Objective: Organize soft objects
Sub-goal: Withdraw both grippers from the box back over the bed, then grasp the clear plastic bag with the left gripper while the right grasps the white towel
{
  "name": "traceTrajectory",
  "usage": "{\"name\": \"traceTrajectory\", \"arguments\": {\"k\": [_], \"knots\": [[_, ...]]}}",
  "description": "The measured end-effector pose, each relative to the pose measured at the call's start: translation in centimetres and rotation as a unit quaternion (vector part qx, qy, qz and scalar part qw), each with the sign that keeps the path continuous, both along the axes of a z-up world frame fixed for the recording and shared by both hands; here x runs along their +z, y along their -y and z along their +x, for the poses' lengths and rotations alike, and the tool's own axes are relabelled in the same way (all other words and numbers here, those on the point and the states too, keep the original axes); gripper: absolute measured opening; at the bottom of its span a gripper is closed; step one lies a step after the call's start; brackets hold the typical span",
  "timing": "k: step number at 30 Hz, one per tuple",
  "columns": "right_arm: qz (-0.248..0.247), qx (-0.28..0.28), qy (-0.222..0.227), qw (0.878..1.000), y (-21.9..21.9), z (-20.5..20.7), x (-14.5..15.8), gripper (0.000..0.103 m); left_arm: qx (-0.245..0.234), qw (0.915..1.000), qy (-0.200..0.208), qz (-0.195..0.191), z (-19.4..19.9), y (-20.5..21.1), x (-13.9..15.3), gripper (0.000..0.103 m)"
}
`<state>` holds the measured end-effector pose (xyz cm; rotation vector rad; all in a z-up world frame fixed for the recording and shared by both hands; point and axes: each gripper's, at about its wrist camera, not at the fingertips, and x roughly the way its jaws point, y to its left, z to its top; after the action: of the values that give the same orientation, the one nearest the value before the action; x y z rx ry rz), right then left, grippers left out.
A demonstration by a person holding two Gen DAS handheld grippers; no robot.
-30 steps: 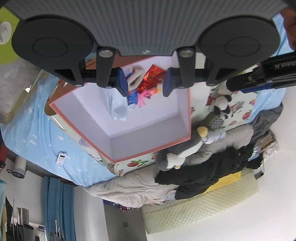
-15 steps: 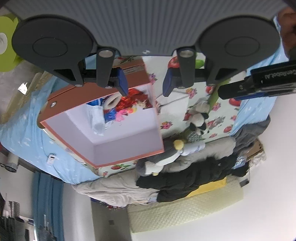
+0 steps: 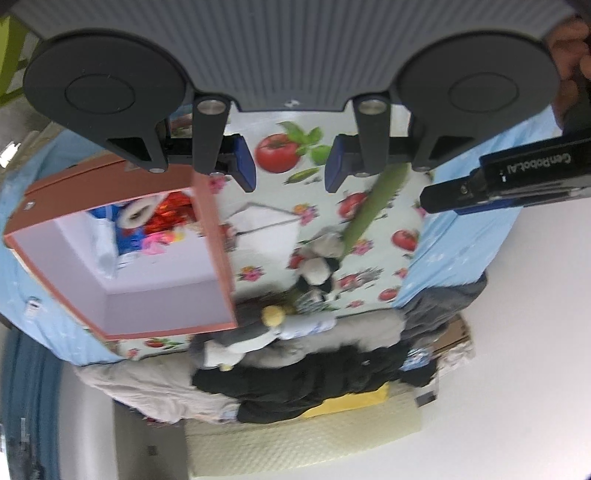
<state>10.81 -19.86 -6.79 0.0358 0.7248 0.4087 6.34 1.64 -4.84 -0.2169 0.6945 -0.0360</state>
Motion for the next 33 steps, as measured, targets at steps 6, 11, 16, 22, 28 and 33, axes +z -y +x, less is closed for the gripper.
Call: {"name": "traceTrajectory", "arguments": {"k": [6,11,16,22,28,33], "knots": [[-0.007,0.036,-0.012,0.999,-2.8,-0.3,-0.7,0.044,0.036,0.9992,-0.018,-0.009,-0.5,-2.5,-1.4,0.05],[-0.019,0.042,-0.03,0.998,-3.6,1.1,-1.7,0.044,0.043,0.9982,-0.038,-0.016,1.5,-3.1,-2.9,0.05],[-0.028,0.038,-0.043,0.998,-4.2,3.5,-2.9,0.051,0.033,0.9976,-0.061,-0.008,5.4,-3.5,-4.7,0.05],[-0.03,0.051,-0.053,0.997,-5.4,7.1,-4.7,0.063,0.016,0.9955,-0.093,-0.001,11.5,-4.9,-8.0,0.058],[-0.041,0.066,-0.069,0.995,-7.5,11.6,-7.2,0.063,0.018,0.993,-0.116,0.009,17.8,-7.1,-11.3,0.06],[-0.054,0.074,-0.073,0.993,-9.5,15.9,-10.4,0.063,-0.013,0.9921,-0.12,0.033,23.0,-8.2,-13.9,0.061]]}}
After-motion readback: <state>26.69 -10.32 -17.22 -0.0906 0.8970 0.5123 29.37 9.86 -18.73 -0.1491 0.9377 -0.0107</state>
